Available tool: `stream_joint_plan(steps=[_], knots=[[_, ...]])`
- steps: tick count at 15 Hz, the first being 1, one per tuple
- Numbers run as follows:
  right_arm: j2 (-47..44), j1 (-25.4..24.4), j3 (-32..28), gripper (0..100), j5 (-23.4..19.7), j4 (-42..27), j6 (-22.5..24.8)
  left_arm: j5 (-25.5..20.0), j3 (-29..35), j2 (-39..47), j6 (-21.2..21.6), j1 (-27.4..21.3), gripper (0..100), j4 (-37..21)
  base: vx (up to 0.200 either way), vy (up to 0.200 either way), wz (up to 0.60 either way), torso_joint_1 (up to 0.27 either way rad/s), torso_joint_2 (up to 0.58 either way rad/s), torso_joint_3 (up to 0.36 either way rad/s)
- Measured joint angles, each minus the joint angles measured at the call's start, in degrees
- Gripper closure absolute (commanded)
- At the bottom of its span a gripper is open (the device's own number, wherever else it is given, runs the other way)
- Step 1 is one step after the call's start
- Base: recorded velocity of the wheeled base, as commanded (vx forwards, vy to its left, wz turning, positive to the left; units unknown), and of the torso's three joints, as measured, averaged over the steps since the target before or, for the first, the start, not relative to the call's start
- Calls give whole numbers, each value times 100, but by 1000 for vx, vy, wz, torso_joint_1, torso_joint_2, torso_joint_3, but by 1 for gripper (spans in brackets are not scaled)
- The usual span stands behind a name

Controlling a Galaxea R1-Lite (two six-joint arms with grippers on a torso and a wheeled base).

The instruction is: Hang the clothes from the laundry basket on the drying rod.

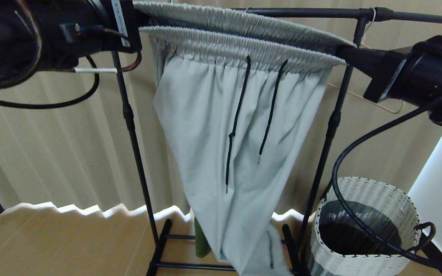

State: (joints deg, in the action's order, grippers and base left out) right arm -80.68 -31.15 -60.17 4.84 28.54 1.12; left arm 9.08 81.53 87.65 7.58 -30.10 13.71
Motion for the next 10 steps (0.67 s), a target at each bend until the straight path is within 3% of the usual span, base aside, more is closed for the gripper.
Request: stream_joint_plan(steps=[2,7,10], knots=[[-90,94,-73,100,6,1,49,24,345,243,21,-49,100,-124,0,0,0,0,0,0],[-206,221,364,100,20,59,43,51,-730,336,2,-132,100,-173,0,0,0,0,0,0],[-308,411,362,100,6,255,44,39,-872,193,18,-140,100,-178,0,0,0,0,0,0]])
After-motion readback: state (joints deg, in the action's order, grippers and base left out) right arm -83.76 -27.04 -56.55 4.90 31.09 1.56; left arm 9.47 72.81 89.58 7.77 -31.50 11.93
